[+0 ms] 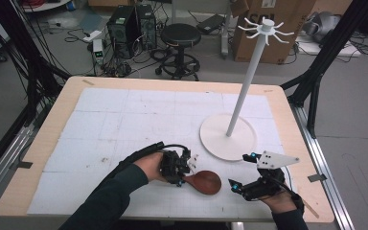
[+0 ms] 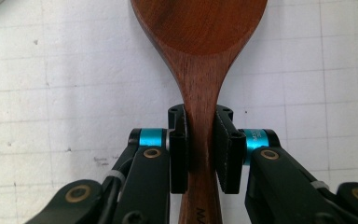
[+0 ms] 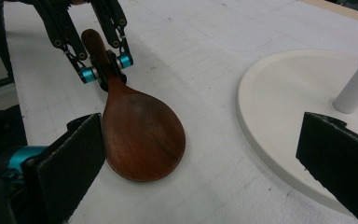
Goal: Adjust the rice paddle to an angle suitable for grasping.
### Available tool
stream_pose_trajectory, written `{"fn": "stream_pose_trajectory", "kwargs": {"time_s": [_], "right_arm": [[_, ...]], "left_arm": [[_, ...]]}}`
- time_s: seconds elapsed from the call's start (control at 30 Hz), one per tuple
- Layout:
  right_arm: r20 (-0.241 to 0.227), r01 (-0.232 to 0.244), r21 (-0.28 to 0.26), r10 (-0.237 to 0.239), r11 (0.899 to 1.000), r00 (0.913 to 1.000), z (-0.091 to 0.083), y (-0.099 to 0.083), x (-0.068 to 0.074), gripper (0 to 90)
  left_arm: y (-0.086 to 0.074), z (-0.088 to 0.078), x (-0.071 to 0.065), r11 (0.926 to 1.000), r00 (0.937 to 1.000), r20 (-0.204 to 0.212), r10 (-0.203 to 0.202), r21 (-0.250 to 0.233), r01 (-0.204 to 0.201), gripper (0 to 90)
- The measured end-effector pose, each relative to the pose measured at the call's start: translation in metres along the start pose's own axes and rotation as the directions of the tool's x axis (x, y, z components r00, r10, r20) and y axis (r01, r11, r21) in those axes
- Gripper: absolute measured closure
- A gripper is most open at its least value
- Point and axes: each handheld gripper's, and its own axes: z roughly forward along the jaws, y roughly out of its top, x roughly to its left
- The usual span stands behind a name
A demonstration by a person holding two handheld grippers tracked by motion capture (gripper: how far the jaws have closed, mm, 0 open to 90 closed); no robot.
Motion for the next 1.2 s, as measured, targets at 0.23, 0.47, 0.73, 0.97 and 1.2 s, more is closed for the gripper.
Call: {"fn": "stream_pose_trajectory", "kwargs": {"time_s": [0.23, 0.47, 0.73, 0.97, 1.2], "right_arm": [[-0.004, 0.001, 0.0, -0.001, 1.0, 1.0, 0.001, 0.001, 0.001, 0.3], [-0.008, 0.0, 0.001, 0.0, 1.0, 1.0, 0.003, 0.0, 0.001, 0.3], [-0.011, 0.001, 0.005, -0.001, 1.0, 0.9999, 0.002, 0.0, 0.001, 0.3], [-0.01, 0.004, 0.0, -0.004, 1.0, 0.9999, 0.002, 0.0, 0.001, 0.3], [-0.01, 0.005, -0.001, -0.005, 1.0, 0.9999, 0.0, -0.001, 0.002, 0.3]], "left_arm": [[0.002, 0.005, 0.004, 0.9994, 0.9995, 0.007, 0.031, -0.014, -0.031, 77.8], [0.003, 0.011, 0.007, 0.9994, 0.9994, 0.018, 0.031, -0.014, -0.031, 77.7], [0.004, 0.011, 0.01, 0.9999, 1.0, 0.005, 0.001, -0.015, -0.001, 67.7], [0.005, 0.002, 0.007, 0.9979, 1.0, -0.005, -0.008, -0.065, 0.008, 53.9], [-0.003, -0.025, 0.005, 0.9763, 0.9947, -0.003, -0.103, -0.192, 0.1, 32.7]]}}
